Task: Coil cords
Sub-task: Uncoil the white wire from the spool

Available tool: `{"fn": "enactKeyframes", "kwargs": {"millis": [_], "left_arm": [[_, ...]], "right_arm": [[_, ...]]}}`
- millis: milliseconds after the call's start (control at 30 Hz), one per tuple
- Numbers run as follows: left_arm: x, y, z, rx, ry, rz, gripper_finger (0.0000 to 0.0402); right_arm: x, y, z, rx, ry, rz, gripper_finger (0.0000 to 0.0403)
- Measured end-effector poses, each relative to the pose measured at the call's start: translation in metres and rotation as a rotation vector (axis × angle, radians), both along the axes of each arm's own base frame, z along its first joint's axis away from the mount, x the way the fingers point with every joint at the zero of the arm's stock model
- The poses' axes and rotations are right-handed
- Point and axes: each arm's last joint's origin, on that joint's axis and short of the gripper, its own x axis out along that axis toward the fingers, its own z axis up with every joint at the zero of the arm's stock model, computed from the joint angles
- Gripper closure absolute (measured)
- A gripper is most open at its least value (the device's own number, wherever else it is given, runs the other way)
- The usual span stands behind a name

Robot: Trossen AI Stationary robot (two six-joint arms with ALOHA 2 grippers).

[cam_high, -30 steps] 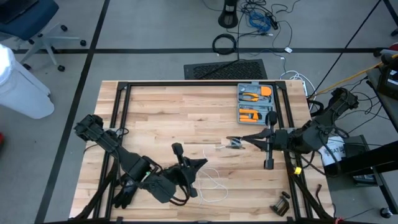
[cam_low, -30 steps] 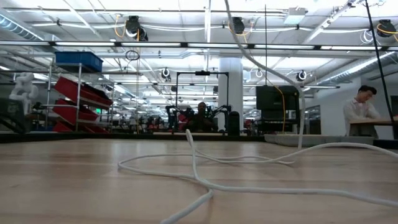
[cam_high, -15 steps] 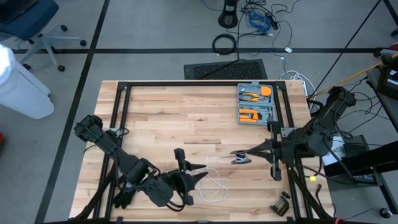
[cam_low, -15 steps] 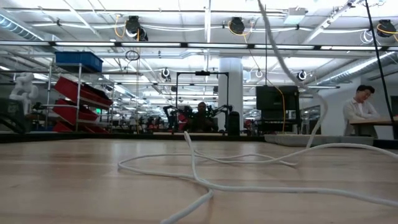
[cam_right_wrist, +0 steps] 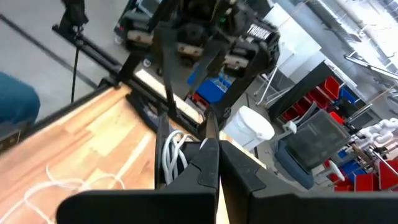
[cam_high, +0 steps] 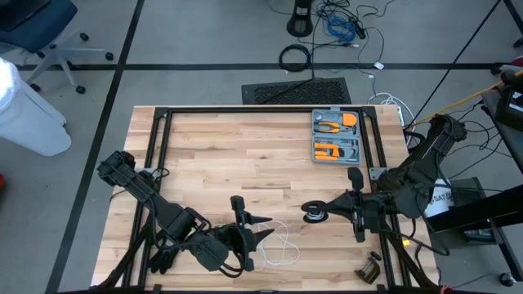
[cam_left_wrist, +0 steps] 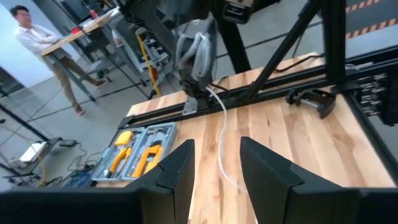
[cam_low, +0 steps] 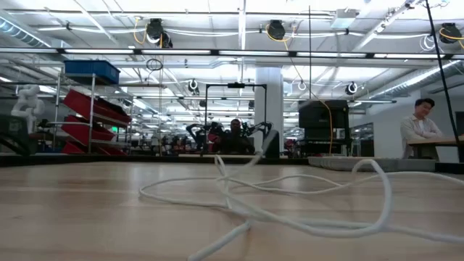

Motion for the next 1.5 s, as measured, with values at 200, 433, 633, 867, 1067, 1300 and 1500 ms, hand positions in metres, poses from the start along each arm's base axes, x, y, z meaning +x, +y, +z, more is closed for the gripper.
{"fn": "enactKeyframes", "kwargs": {"millis": [200,433,633,867,1067,1300,1500], "left_arm": [[0.015,0.002,-0.008,-0.044,-0.028,0.021,0.0266],[0.044,0.01,-0.024,-0.088,-0.095,0.078,0.0266],[0.068,0.016,-0.046,-0.102,-0.119,0.114,0.0266],[0.09,0.023,-0.072,-0.102,-0.124,0.15,0.0266],[0.096,0.026,-0.079,-0.098,-0.122,0.164,0.0266],[0.098,0.028,-0.081,-0.105,-0.117,0.145,0.0267],[0.1,0.029,-0.084,-0.108,-0.118,0.143,0.0268]], "right_arm": [[0.0,-0.002,0.007,0.042,-0.058,-0.083,0.0403],[0.001,-0.005,0.014,0.137,-0.124,-0.206,0.0403],[0.001,-0.005,0.016,0.153,-0.133,-0.209,0.0403],[0.001,-0.005,0.016,0.158,-0.137,-0.209,0.0403],[0.001,-0.006,0.016,0.157,-0.137,-0.211,0.0403],[0.002,-0.007,0.016,0.163,-0.141,-0.218,0.0403],[0.003,-0.008,0.017,0.181,-0.143,-0.222,0.0403]]}}
